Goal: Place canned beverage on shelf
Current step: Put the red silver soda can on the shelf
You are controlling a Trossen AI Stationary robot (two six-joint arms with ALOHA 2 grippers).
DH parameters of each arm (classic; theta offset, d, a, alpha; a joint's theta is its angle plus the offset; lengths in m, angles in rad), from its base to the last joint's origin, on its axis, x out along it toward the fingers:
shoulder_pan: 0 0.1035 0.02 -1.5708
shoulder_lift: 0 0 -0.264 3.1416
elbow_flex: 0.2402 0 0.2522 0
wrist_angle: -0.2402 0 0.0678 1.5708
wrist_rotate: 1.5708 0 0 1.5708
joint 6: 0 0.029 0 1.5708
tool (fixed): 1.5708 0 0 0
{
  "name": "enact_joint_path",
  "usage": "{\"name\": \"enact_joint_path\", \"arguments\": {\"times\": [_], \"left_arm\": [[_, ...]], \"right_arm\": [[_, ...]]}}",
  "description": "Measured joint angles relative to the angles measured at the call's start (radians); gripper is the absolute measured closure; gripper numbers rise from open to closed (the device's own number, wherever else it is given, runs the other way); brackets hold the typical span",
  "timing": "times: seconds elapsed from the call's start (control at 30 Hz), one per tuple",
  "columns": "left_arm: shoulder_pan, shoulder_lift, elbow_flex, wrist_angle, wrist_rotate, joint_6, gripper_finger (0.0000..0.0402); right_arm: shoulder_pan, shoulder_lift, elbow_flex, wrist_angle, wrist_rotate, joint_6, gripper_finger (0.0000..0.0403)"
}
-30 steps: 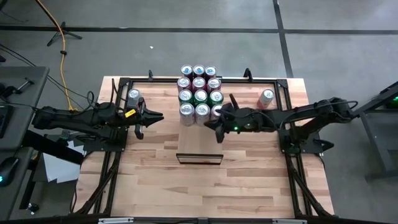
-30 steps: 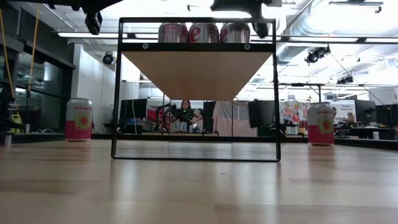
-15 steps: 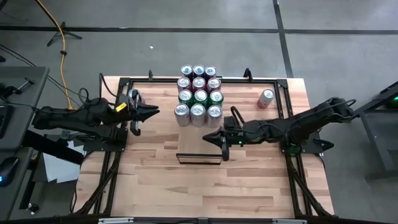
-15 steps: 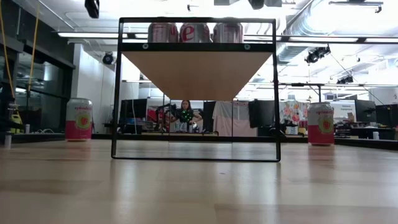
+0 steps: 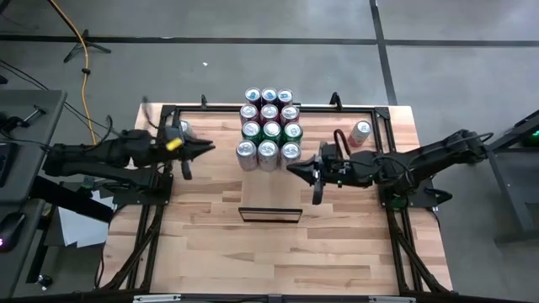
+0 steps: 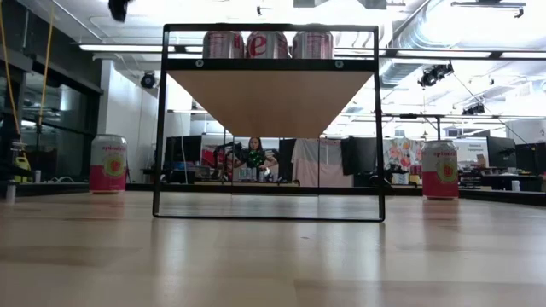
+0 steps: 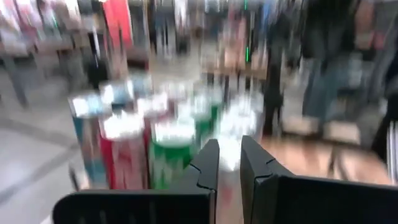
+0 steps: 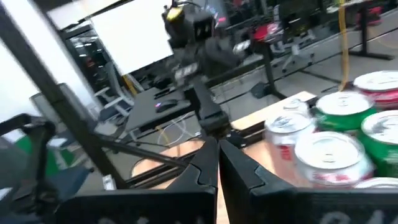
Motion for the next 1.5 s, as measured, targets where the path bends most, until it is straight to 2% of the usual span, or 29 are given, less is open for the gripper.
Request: {"name": "enact_joint_path", "arguments": {"times": [0.1, 0.23, 0.43, 0.63, 1.3, 1.4, 1.5], "left_arm": [[0.012, 0.027, 0.008, -0.176, 0.024, -0.047, 0.0401], [0.025, 0.110, 0.008, -0.280, 0.045, -0.069, 0.0401], [0.036, 0.272, 0.008, -0.204, 0.048, -0.007, 0.0401], [0.059, 0.378, 0.008, -0.134, 0.033, 0.019, 0.0401], [0.082, 0.481, 0.008, 0.002, 0.048, 0.008, 0.0401], [0.078, 0.481, 0.010, -0.014, 0.051, 0.008, 0.0401], [0.073, 0.435, 0.074, -0.117, 0.098, -0.010, 0.0401]], "right_arm": [[0.000, -0.011, 0.000, -0.018, 0.033, -0.001, 0.0403], [0.000, -0.011, -0.001, -0.052, 0.068, -0.001, 0.0403], [0.000, -0.011, -0.001, -0.095, 0.135, -0.001, 0.0403], [0.000, -0.011, -0.002, -0.109, 0.138, -0.001, 0.0403], [0.000, -0.011, -0.002, -0.153, 0.129, -0.001, 0.0403], [0.000, -0.011, -0.002, -0.153, 0.097, -0.001, 0.0403], [0.000, -0.011, -0.002, -0.148, 0.056, -0.001, 0.0403]]}}
